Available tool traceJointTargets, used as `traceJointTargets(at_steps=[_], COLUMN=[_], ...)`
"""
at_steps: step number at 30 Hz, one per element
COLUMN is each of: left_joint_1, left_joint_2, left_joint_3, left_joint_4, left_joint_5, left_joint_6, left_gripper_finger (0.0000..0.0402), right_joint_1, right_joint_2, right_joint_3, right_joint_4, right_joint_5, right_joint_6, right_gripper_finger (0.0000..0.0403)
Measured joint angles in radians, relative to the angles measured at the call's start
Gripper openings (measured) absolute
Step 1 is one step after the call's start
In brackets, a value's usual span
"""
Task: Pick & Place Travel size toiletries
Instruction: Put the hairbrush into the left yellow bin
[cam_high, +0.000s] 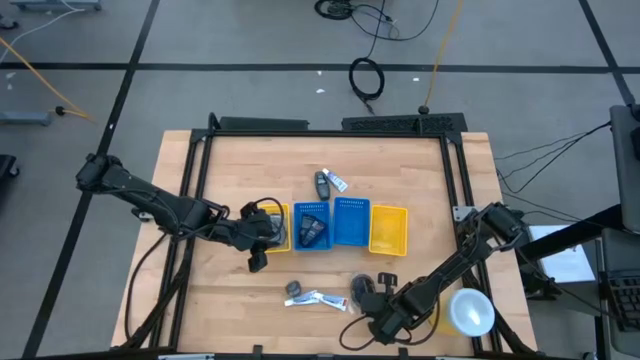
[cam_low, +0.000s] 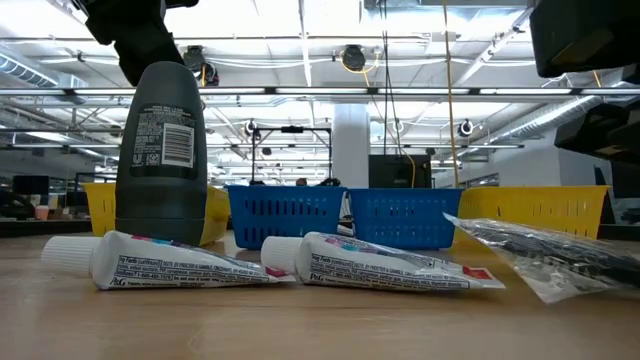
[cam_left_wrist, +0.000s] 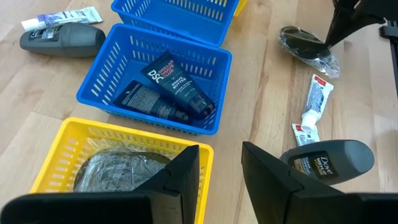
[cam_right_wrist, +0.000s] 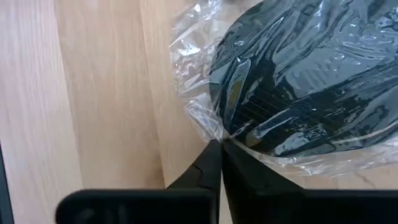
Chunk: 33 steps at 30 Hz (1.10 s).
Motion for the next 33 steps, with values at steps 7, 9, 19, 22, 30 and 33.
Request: traceJointTargets(at_steps=[7,9,19,22,30,33], left_joint_1=[0.000,0.000,-0.001,-0.001,-0.001,-0.001], left_joint_2=[0.000,0.000,0.000,0.000,0.000,0.000], left_joint_3=[0.000,0.000,0.000,0.000,0.000,0.000], left_joint_4=[0.000,0.000,0.001,0.002,0.027,0.075], left_joint_5=[0.000,0.000,0.001,0.000,0.001,0.001], left_joint_6=[0.000,0.000,0.000,0.004,0.053,0.129], left_gripper_finger=[0.0122,0.0122,0.0122,0.0122,0.0122,0.0122], right_joint_1=[-0.003,-0.003,-0.004,-0.008,-0.042,-0.062], right_joint_2=[-0.067,-0.091,-0.228,-0.244,-0.331,-0.373], right_joint_3=[0.024,0.035,0.054,0.054,0.054,0.054], right_joint_4=[-0.024,-0.042,-0.008,-0.007,0.022,0.076], right_joint_5=[0.076,0.120,0.260,0.303,0.415,0.456], right_joint_6=[-0.053,-0.073,-0.180,-0.218,-0.325,-0.400], right_gripper_finger=[0.0000,0.0000,0.0000,0.0000,0.0000,0.0000])
